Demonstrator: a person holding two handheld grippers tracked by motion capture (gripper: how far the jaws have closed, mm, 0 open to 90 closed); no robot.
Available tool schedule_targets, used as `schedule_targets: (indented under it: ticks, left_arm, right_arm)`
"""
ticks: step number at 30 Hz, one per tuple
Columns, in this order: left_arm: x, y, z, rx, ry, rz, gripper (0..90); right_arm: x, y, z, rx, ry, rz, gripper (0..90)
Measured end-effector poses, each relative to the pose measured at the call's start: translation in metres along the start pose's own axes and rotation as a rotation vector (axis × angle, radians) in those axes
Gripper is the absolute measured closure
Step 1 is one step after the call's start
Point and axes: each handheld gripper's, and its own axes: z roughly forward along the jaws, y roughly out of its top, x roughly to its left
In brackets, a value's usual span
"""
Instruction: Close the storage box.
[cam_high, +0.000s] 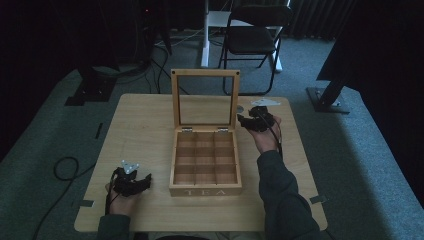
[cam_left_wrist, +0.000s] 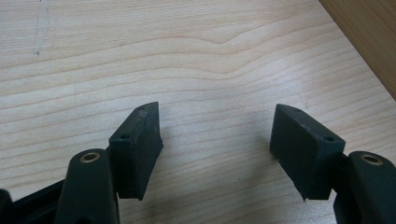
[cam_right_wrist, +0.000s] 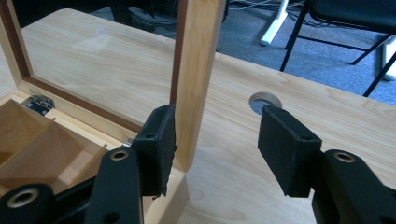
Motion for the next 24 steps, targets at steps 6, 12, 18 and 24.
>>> schedule_targets:
  ticks: [6,12,18,24]
  left_arm:
    - [0.000,0.000,0.000,0.000,0.000,0.000,33.9]
    - [0.000,0.000,0.000,0.001,0.000,0.000,33.9]
    - [0.000,0.000,0.000,0.001,0.000,0.000,33.9]
    - [0.000,0.000,0.000,0.001,0.000,0.000,33.9]
  right_arm:
    - [0.002,0.008,0.009,0.002,0.029,-0.020,43.5]
    - [0.000,0.015,0.020,0.010,0.051,-0.012,43.4]
    - [0.002,0.023,0.028,0.011,0.068,-0.013,43.3]
    - [0.002,0.031,0.034,0.016,0.065,-0.026,44.1]
